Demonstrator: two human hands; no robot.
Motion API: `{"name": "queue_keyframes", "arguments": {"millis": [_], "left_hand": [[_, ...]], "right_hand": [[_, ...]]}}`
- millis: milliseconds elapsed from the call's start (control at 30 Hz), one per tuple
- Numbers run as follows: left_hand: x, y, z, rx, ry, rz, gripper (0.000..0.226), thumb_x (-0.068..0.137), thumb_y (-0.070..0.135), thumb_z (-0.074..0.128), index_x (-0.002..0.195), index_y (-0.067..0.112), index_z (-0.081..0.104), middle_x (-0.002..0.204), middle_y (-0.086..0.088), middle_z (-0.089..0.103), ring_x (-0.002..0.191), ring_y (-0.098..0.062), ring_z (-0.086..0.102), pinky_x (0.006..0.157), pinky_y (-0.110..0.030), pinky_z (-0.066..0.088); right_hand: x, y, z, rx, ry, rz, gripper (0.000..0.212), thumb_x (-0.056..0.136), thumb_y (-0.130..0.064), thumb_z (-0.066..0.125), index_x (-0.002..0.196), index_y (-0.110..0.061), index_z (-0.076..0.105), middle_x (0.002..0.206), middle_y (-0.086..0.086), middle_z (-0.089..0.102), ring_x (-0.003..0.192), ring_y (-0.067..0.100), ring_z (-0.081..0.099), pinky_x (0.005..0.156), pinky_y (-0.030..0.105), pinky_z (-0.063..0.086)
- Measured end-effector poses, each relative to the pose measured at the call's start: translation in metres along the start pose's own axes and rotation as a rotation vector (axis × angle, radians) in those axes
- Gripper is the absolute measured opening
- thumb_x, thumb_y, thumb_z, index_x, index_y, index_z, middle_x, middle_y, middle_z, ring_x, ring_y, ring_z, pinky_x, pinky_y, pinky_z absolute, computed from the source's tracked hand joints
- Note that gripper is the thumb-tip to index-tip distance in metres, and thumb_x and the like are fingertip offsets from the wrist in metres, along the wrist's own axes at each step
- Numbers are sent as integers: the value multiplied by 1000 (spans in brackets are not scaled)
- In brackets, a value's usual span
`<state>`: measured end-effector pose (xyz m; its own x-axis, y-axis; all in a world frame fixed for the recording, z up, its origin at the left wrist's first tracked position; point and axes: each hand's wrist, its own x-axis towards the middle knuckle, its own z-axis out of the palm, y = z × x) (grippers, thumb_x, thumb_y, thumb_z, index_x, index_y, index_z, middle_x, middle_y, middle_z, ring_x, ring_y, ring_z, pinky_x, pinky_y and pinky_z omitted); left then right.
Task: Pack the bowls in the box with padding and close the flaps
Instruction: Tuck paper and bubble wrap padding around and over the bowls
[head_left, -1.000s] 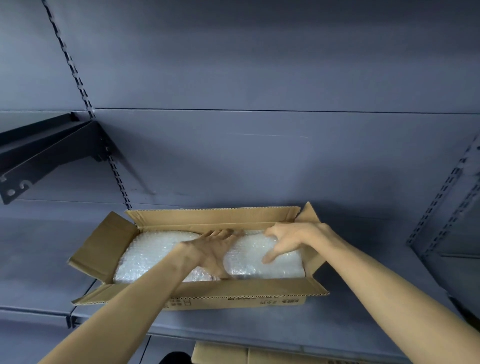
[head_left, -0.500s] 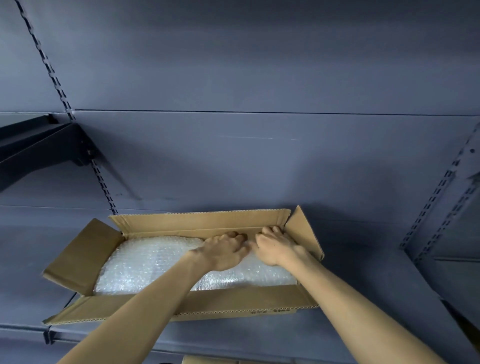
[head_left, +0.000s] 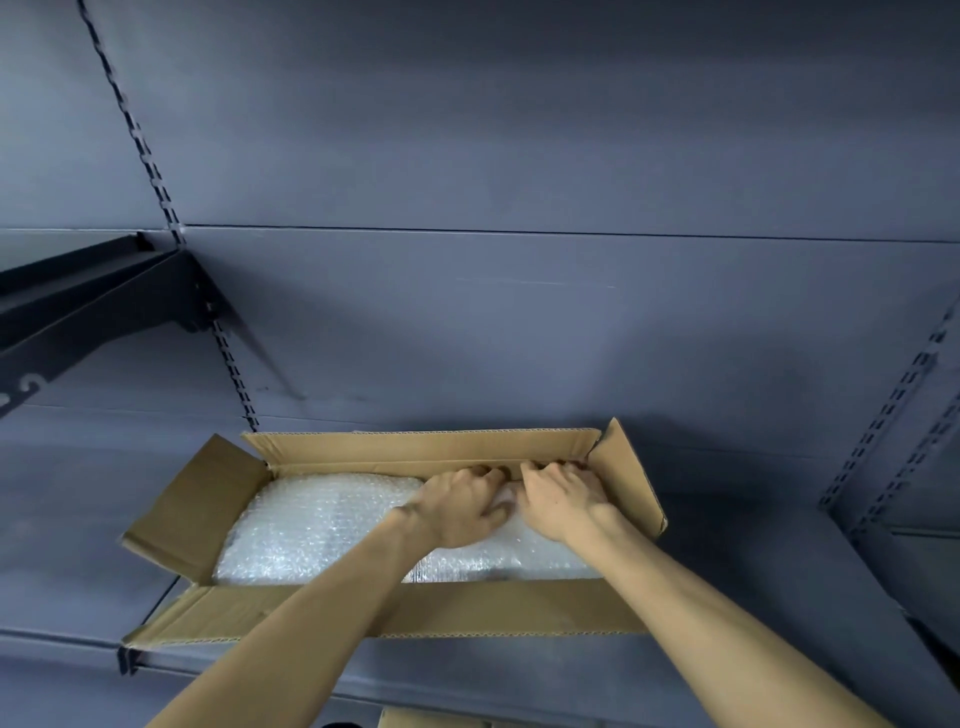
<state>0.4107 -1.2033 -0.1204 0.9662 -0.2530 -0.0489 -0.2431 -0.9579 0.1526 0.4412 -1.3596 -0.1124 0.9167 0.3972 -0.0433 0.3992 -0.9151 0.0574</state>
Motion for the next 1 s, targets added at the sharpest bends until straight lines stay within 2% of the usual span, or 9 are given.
{"name": "queue_keyframes", "arguments": {"millis": [67,133,233,333,400,500,667,800,1000], "left_hand": [[-3,-2,-6,35,77,61,46,99,42,49,139,21,47,137,-4,59,119,-33,60,93,-43,50],[-9,-6,-11,21,75,145,56,96,49,54,145,24,44,146,3,50,130,-24,53,102,-41,47],[-20,-15,-21,54,-153,192,86,85,66,63,154,26,30,159,5,29,144,-17,35,115,-37,36],[-28,-22,-26,152,-295,132,108,80,62,72,161,26,9,168,4,6,153,-18,17,123,-39,25],[-31,-19,-21,189,-301,123,109,84,58,70,162,25,2,169,1,2,155,-19,10,126,-38,16],[-33,-12,-8,263,-275,143,101,91,57,61,161,22,-2,165,-7,9,153,-26,9,127,-41,9],[-29,-10,-8,340,-284,160,102,91,47,65,161,20,-4,161,-10,12,150,-28,13,125,-44,16],[-30,-11,-7,230,-307,142,98,92,35,65,161,20,-2,163,-6,8,150,-28,11,122,-41,26],[-30,-11,-5,282,-296,152,95,92,31,64,161,19,0,161,-8,8,149,-29,12,120,-43,30]], "right_hand": [[-7,10,-11,-29,29,-106,35,102,-34,47,131,-14,52,132,13,62,128,34,54,100,43,46],[-15,20,-20,-21,-54,-255,49,96,-39,59,139,-18,49,137,7,52,133,28,45,105,44,44],[-23,27,-30,-93,-274,-384,87,79,-48,78,152,-24,37,138,1,42,132,22,36,106,41,43],[-24,26,-33,-141,-340,-371,97,76,-40,83,155,-23,29,141,5,38,133,26,36,108,42,42],[-25,23,-29,-161,-360,-361,99,79,-32,82,158,-21,23,145,7,35,135,27,34,110,42,40],[-25,18,-24,-208,-395,-347,108,81,-20,75,163,-20,5,152,10,27,140,29,27,115,44,35],[-26,21,-24,-252,-348,-375,107,81,-23,76,162,-22,7,149,12,31,136,29,32,113,44,35],[-30,30,-27,-202,-329,-381,101,82,-25,77,161,-27,13,148,7,32,136,27,34,112,41,39],[-31,29,-28,-292,-375,-334,124,71,-6,72,162,-24,-9,154,7,24,142,26,27,114,40,34]]}}
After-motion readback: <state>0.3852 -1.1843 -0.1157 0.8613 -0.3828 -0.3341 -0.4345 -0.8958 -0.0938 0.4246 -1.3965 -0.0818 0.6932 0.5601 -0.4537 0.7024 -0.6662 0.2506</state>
